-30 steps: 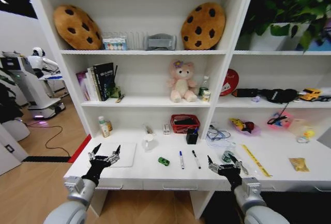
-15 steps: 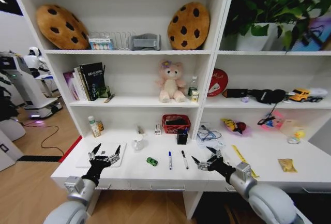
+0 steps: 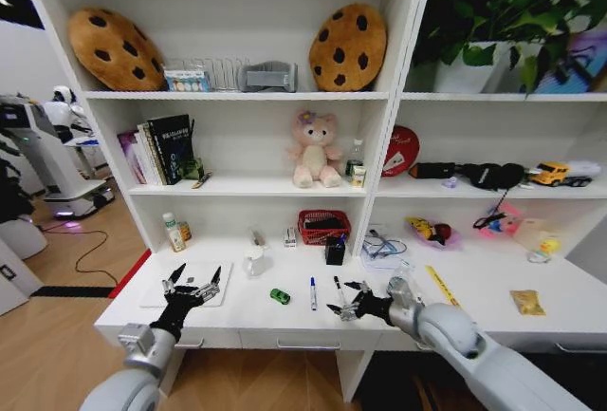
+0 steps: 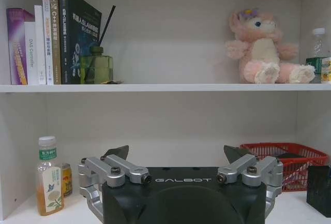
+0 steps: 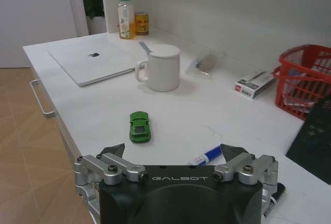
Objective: Organize the objects on the table.
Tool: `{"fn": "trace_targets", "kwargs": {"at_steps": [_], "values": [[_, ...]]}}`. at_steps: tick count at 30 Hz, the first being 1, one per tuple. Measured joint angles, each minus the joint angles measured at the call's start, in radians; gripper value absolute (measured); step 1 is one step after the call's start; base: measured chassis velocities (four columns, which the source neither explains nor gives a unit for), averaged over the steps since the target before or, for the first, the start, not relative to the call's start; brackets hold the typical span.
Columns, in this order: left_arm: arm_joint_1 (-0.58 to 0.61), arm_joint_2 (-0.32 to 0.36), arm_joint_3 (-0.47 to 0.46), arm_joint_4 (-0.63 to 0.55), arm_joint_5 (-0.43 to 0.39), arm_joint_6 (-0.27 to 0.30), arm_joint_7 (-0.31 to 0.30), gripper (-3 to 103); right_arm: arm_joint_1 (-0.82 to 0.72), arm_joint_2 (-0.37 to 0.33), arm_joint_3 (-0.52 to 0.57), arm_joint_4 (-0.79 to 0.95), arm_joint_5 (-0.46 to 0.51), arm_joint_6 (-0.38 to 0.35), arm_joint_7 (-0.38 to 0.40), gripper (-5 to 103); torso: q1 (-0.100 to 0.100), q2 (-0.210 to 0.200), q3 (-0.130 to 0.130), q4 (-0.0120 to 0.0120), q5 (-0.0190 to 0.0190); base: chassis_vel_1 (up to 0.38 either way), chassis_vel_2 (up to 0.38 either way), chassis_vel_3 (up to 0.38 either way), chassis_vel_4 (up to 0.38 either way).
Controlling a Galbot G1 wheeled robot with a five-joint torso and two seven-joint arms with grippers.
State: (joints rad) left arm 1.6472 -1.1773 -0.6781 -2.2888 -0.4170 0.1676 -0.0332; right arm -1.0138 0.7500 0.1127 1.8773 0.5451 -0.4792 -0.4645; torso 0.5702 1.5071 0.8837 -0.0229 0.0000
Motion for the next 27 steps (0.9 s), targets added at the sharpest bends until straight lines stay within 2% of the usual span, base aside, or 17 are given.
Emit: {"fn": "trace_targets", "kwargs": {"at_steps": [5, 7, 8, 15, 20, 22, 27], "values": [[0.000, 0.000, 0.000, 0.000, 0.000, 0.000, 0.000, 100, 0.182, 0.059, -0.179, -0.079, -0.002, -0.017, -0.029, 100, 0.000, 0.000, 0.000, -0.0003, 0.0002, 0.000, 0.000, 0.000, 0.000], [0.000, 0.000, 0.000, 0.000, 0.000, 0.000, 0.000, 100, 0.197, 0.064, -0.191, -0.084, 0.000, -0.018, -0.029, 100, 0.000, 0.000, 0.000, -0.0002, 0.0001, 0.000, 0.000, 0.000, 0.000], [0.000, 0.000, 0.000, 0.000, 0.000, 0.000, 0.000, 100, 0.295, 0.100, -0.284, -0.138, 0.006, -0.030, -0.021, 100, 0.000, 0.000, 0.000, -0.0003, 0.0000, 0.000, 0.000, 0.000, 0.000], [0.000, 0.000, 0.000, 0.000, 0.000, 0.000, 0.000, 100, 0.424, 0.164, -0.409, -0.252, 0.030, -0.060, 0.008, 100, 0.000, 0.000, 0.000, -0.0002, 0.0001, 0.000, 0.000, 0.000, 0.000], [0.000, 0.000, 0.000, 0.000, 0.000, 0.000, 0.000, 100, 0.471, 0.204, -0.476, -0.301, 0.083, -0.106, 0.082, 100, 0.000, 0.000, 0.000, -0.0003, 0.0000, 0.000, 0.000, 0.000, 0.000], [0.000, 0.000, 0.000, 0.000, 0.000, 0.000, 0.000, 100, 0.494, 0.226, -0.514, -0.307, 0.151, -0.153, 0.162, 100, 0.000, 0.000, 0.000, -0.0003, -0.0001, 0.000, 0.000, 0.000, 0.000], [0.000, 0.000, 0.000, 0.000, 0.000, 0.000, 0.000, 100, 0.521, 0.254, -0.543, -0.314, 0.229, -0.214, 0.231, 100, 0.000, 0.000, 0.000, -0.0003, -0.0001, 0.000, 0.000, 0.000, 0.000]]}}
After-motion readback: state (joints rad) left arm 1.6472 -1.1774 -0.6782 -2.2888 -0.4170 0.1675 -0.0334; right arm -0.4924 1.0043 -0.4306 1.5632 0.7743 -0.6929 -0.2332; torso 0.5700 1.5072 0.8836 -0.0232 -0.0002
